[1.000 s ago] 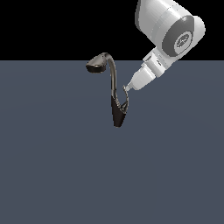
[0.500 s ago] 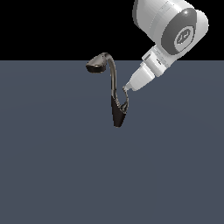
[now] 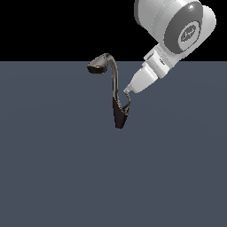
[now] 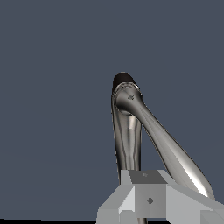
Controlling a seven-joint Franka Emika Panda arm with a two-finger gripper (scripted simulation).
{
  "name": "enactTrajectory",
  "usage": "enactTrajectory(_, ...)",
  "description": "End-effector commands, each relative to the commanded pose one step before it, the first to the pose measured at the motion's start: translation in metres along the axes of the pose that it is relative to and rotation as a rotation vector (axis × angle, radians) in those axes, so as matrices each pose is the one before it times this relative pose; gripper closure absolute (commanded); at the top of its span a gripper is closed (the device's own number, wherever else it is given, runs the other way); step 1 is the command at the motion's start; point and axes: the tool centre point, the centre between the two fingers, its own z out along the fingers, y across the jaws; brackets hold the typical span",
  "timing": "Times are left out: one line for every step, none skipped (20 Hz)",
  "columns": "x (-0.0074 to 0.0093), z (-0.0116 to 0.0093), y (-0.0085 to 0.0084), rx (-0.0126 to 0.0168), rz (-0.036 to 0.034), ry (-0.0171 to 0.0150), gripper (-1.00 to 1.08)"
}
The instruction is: Turn on the faucet by rotating a designated handle.
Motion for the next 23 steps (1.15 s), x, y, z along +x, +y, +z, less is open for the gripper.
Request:
enactTrajectory(0.00643,0.00119,0.01243,-0.00916,0.00766,-0.00101,1.08)
enactTrajectory(0.00100,0.00004,0.00344,-0.00053,-0.00033,-0.00029,1.08)
enactTrajectory(0.00097,0.00009,0.00347,-0.00065,-0.00041,-0.00036,1.08)
enactTrajectory(0.00098,0.00009,0.00349,-0.00065,-0.00041,-0.00036,1.08)
enactTrajectory(0.00102,0.00003,0.00351,-0.00053,-0.00033,-0.00029,1.08)
enactTrajectory(0.00099,0.00009,0.00353,-0.00065,-0.00041,-0.00036,1.08)
enactTrajectory(0.00100,0.00008,0.00355,-0.00065,-0.00041,-0.00036,1.08)
enactTrajectory(0.00101,0.00008,0.00358,-0.00065,-0.00041,-0.00036,1.08)
enactTrajectory(0.00102,0.00008,0.00360,-0.00065,-0.00041,-0.00036,1.08)
enactTrajectory(0.00103,0.00007,0.00362,-0.00065,-0.00041,-0.00036,1.08)
enactTrajectory(0.00104,0.00007,0.00364,-0.00065,-0.00041,-0.00036,1.08)
enactTrajectory(0.00000,0.00000,0.00000,0.00000,0.00000,0.00000,1.08)
enactTrajectory(-0.00875,-0.00305,-0.00908,0.01112,-0.01509,-0.00025,1.08)
enactTrajectory(0.00611,0.00030,0.00272,-0.00117,0.00156,-0.00001,1.08)
enactTrajectory(0.00613,0.00030,0.00272,-0.00117,0.00156,-0.00001,1.08)
enactTrajectory(0.00615,0.00030,0.00273,-0.00117,0.00156,0.00000,1.08)
enactTrajectory(0.00616,0.00030,0.00273,-0.00117,0.00156,0.00000,1.08)
enactTrajectory(0.00618,0.00030,0.00273,-0.00117,0.00156,0.00001,1.08)
enactTrajectory(0.00622,0.00032,0.00272,-0.00121,0.00161,0.00001,1.08)
enactTrajectory(0.00621,0.00030,0.00272,-0.00117,0.00156,0.00002,1.08)
enactTrajectory(0.00624,0.00031,0.00270,-0.00121,0.00161,0.00003,1.08)
enactTrajectory(0.00623,0.00029,0.00269,-0.00118,0.00156,0.00005,1.08)
enactTrajectory(0.00000,0.00000,0.00000,0.00000,0.00000,0.00000,1.08)
